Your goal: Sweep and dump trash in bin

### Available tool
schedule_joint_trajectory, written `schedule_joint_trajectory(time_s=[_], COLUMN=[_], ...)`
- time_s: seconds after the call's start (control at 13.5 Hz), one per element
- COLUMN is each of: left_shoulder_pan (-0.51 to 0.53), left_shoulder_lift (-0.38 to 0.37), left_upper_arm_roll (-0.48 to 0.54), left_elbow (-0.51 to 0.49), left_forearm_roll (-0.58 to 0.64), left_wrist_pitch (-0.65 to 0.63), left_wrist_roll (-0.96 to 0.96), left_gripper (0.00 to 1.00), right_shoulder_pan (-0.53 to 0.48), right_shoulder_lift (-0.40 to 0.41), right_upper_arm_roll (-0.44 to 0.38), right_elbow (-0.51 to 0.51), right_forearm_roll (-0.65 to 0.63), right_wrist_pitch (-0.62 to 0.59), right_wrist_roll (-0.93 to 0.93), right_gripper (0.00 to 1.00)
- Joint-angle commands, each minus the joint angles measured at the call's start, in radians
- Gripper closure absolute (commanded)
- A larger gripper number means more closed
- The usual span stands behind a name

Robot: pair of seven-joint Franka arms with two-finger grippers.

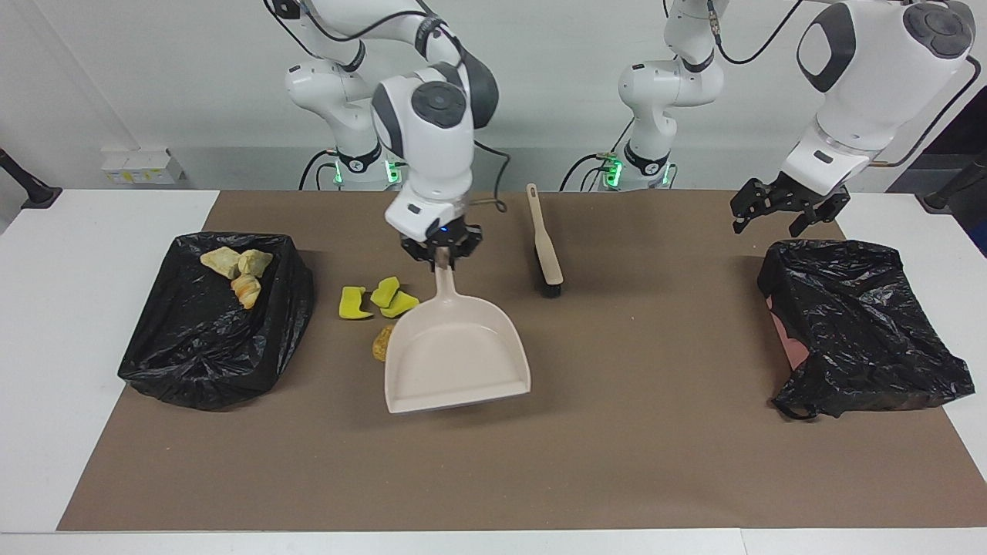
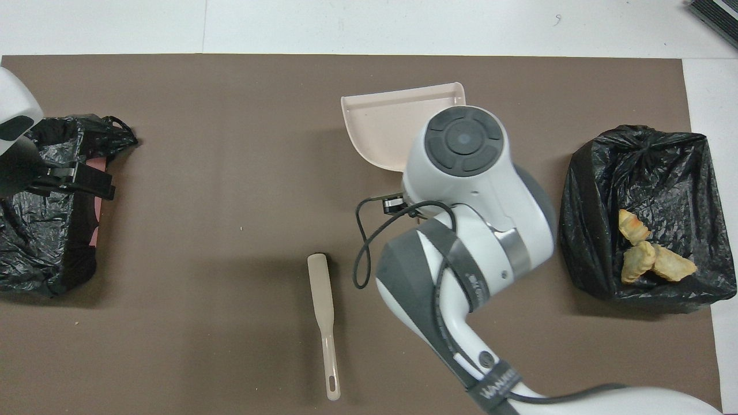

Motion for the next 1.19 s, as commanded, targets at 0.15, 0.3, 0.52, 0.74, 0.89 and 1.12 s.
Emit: schedule_joint_trajectory(time_s=[0.15, 0.3, 0.52, 0.74, 0.89, 1.12], left_shoulder_pan=[-0.007, -0.008, -0.008, -0.007, -0.007, -0.008], left_shoulder_lift=[-0.006, -0.008, -0.009, -0.009, -0.011, -0.009], left_upper_arm_roll=[0.005, 0.005, 0.005, 0.005, 0.005, 0.005], left_elbow=[-0.009, -0.012, -0.012, -0.013, -0.013, -0.014], left_forearm_roll=[-0.008, -0.008, -0.008, -0.008, -0.008, -0.008], left_wrist_pitch=[0.018, 0.016, 0.013, 0.012, 0.012, 0.016], left_wrist_roll=[-0.011, -0.013, -0.011, -0.011, -0.011, -0.011], left_gripper=[0.00, 0.00, 0.00, 0.00, 0.00, 0.00], right_shoulder_pan=[0.111, 0.127, 0.154, 0.157, 0.173, 0.176], right_shoulder_lift=[0.274, 0.334, 0.361, 0.347, 0.322, 0.254], right_upper_arm_roll=[-0.002, -0.002, -0.002, -0.002, -0.002, -0.002], right_elbow=[0.263, 0.309, 0.279, 0.273, 0.262, 0.205], right_forearm_roll=[0.028, 0.028, 0.029, 0.016, 0.012, 0.014], right_wrist_pitch=[0.109, 0.158, 0.197, 0.162, 0.139, 0.131], right_wrist_roll=[0.237, 0.251, 0.252, 0.248, 0.220, 0.209], right_gripper=[1.00, 1.00, 0.97, 0.65, 0.27, 0.00])
